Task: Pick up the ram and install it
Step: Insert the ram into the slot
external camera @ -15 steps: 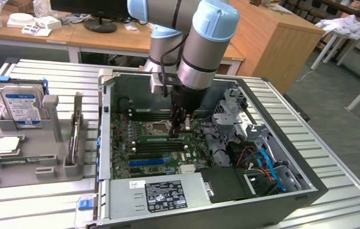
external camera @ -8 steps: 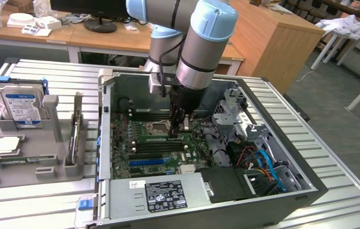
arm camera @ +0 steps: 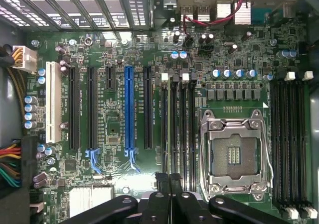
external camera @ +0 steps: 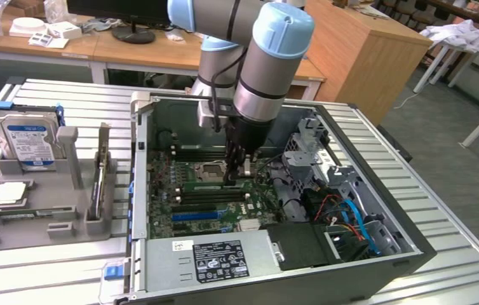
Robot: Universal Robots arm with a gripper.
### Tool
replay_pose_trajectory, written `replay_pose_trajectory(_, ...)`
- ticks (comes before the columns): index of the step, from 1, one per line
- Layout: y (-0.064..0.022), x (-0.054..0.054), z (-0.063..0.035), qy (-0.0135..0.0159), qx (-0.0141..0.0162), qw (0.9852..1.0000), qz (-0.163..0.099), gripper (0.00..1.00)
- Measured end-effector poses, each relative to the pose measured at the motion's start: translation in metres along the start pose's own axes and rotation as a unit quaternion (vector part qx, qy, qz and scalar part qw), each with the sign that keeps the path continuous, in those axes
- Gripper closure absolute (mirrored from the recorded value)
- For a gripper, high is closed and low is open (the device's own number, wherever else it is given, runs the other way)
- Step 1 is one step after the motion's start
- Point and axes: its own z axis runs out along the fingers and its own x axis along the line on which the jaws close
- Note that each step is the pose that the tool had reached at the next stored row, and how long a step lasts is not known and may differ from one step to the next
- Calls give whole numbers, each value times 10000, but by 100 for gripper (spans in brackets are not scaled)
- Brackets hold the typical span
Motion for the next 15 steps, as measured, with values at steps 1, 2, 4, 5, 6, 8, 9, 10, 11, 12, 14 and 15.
replay_pose_trajectory(1, 0, 0, 6, 0, 0, 10000, -1, 88)
replay_pose_trajectory(2, 0, 0, 11, 1, 0, 10000, -1, 88)
replay_pose_trajectory(4, -1, 1, 21, 1, 0, 10000, -2, 88)
replay_pose_trajectory(5, -1, 1, 26, 1, 0, 10000, -3, 88)
replay_pose_trajectory(6, -1, 1, 32, 1, 0, 10000, -3, 88)
replay_pose_trajectory(8, -1, 1, 44, 1, 0, 10000, -4, 88)
replay_pose_trajectory(9, -2, 1, 50, 1, 0, 10000, -5, 88)
replay_pose_trajectory(10, -2, 1, 54, 1, 0, 10000, -5, 88)
replay_pose_trajectory(11, -2, 1, 59, 1, 0, 10000, -6, 88)
replay_pose_trajectory(12, -2, 2, 63, 1, 0, 10000, -6, 88)
replay_pose_trajectory(14, -2, 2, 70, 1, 0, 10000, -7, 88)
replay_pose_trajectory(15, -3, 2, 73, 1, 0, 10000, -8, 88)
